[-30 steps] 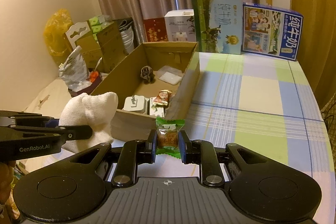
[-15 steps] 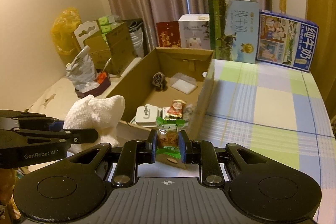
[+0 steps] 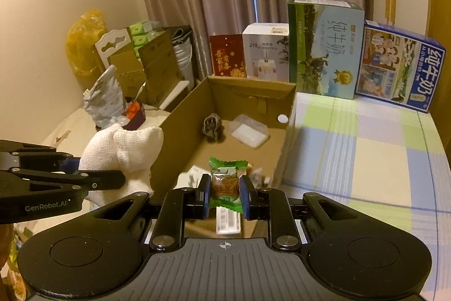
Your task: Organize objects
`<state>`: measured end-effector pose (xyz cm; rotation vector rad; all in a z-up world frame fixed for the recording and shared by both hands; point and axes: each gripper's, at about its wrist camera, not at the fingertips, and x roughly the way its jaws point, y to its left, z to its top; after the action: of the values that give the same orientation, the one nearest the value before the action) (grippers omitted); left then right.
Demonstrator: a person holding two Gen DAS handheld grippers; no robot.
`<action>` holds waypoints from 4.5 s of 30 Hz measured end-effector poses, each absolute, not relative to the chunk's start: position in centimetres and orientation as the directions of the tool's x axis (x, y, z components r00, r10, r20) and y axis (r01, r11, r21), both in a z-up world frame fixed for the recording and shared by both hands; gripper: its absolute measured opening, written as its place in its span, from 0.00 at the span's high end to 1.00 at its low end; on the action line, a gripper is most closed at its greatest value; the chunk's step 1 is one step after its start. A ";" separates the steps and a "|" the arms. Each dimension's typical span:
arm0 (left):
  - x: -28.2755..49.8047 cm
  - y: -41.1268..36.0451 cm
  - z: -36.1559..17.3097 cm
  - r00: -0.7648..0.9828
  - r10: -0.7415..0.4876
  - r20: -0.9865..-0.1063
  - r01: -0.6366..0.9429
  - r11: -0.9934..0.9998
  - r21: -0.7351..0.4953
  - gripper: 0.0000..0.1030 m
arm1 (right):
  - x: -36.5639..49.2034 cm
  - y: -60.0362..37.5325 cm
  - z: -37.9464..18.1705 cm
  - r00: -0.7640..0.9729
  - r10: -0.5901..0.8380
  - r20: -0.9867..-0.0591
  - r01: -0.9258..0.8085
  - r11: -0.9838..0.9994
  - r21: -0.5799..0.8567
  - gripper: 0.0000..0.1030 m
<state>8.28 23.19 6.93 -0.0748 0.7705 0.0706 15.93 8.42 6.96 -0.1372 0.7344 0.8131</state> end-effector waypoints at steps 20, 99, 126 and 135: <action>19.1 26.9 4.4 0.683 0.009 -0.731 -0.044 0.999 -0.029 0.79 | 25.2 13.8 3.6 0.439 0.582 -0.685 -0.669 0.720 0.183 0.82; -3.2 16.6 6.7 0.705 0.138 -0.696 -0.239 0.970 -0.050 0.01 | 5.3 -1.9 6.4 0.534 0.464 -0.707 -0.526 0.837 0.152 0.02; -3.1 16.0 6.2 0.698 0.142 -0.702 -0.236 0.971 -0.038 0.01 | 5.2 -1.9 6.0 0.522 0.454 -0.722 -0.524 0.839 0.149 0.02; -3.0 16.1 6.1 0.697 0.139 -0.703 -0.234 0.971 -0.040 0.01 | 5.2 -1.9 5.9 0.522 0.454 -0.722 -0.525 0.838 0.148 0.02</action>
<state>-3.04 16.08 6.09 -0.1297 0.7723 0.2087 5.23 -1.94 5.89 -0.0924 0.8365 0.5870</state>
